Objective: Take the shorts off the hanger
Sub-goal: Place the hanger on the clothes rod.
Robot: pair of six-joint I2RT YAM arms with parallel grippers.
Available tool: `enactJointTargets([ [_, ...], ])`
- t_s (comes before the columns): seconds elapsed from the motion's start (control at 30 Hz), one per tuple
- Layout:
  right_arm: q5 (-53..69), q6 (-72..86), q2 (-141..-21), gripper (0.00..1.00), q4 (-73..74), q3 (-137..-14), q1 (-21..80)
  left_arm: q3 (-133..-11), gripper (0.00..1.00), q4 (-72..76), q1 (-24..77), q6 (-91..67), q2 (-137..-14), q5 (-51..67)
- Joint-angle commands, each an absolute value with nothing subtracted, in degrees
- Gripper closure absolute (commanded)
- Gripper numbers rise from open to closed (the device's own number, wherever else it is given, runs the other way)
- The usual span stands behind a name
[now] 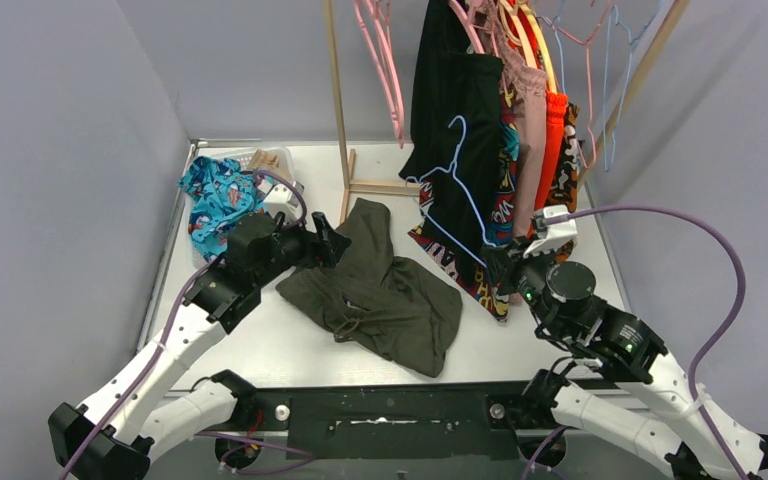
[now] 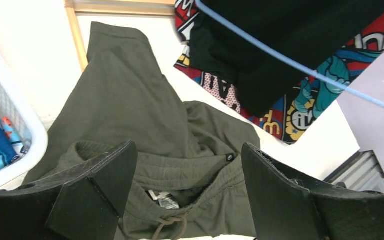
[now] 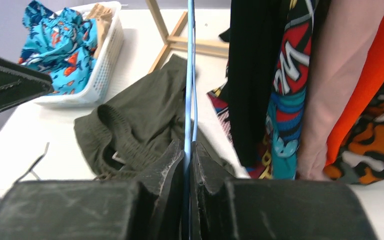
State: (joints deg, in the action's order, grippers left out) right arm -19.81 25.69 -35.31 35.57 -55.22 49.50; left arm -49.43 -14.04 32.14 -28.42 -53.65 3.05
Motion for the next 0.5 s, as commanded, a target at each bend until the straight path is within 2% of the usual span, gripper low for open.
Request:
enactJointTargets([
  [0.0, -25.6, 13.7, -39.2, 1.00, 23.4, -58.6, 49.5, -49.1, 0.23, -14.9, 31.9, -26.9, -52.4, -0.4],
  [0.47, -29.3, -1.9, -48.6, 1.00, 4.4, -63.7, 49.6, -46.7, 0.21, -16.1, 31.8, -27.8, -51.3, -3.5],
])
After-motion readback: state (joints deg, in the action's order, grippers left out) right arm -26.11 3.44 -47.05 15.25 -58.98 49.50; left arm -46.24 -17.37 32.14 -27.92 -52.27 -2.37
